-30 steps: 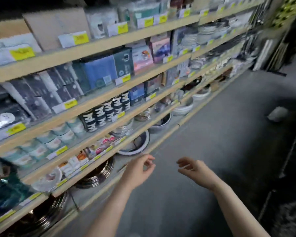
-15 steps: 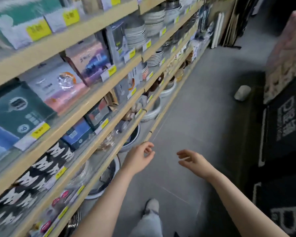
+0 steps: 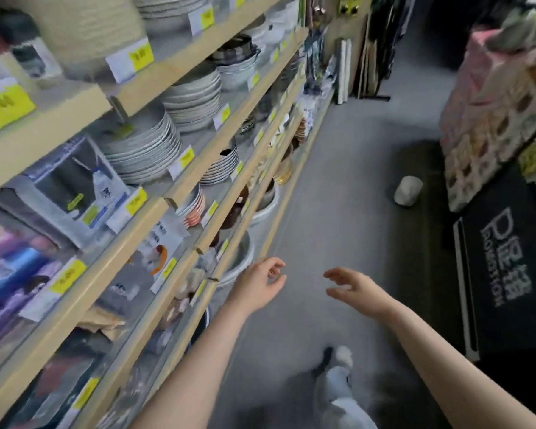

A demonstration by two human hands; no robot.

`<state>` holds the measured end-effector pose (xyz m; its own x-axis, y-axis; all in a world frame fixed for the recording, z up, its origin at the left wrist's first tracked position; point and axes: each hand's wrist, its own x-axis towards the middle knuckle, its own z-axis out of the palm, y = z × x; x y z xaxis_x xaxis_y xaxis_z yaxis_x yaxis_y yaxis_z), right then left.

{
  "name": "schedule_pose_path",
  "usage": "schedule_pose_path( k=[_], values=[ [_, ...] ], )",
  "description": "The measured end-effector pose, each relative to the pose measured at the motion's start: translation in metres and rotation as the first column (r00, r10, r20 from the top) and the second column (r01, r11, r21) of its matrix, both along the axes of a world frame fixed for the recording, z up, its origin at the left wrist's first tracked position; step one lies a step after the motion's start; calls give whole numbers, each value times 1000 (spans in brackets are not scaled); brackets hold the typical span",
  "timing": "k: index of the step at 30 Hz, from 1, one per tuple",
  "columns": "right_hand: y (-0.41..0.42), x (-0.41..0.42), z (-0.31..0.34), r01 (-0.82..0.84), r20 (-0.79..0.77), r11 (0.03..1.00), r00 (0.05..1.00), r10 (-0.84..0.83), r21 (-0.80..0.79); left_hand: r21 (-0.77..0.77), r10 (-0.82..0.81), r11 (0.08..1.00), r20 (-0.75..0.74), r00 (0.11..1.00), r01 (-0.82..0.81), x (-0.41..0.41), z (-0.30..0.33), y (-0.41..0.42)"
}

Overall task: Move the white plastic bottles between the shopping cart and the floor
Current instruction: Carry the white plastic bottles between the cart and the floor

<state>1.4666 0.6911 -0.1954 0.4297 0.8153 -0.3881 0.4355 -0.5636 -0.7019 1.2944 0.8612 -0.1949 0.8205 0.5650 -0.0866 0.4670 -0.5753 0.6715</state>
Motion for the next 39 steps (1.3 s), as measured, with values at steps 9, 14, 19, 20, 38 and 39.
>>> schedule_pose_path(
  k=[9,14,19,20,38,39],
  values=[
    [71,226,6,33,-19,999,999,-33,-33,-39,1,999,-47,999,-3,230,5,70],
    [112,331,0,90,-19,995,996,-91,-42,-37,-41,999,-79,996,38,331,-4,125],
    [174,427,-16,166,-38,985,985,-168,-48,-25,-90,996,-91,992,88,440,-11,200],
    [187,445,-18,186,-42,981,981,-189,-54,-22,-107,994,-98,989,105,462,-11,216],
    [254,782,-72,334,-18,926,939,-343,-176,-5,-176,984,-137,975,177,798,-67,330],
    [251,803,-80,342,-28,918,935,-354,-199,-21,-164,987,-144,976,162,814,-76,326]
  ],
)
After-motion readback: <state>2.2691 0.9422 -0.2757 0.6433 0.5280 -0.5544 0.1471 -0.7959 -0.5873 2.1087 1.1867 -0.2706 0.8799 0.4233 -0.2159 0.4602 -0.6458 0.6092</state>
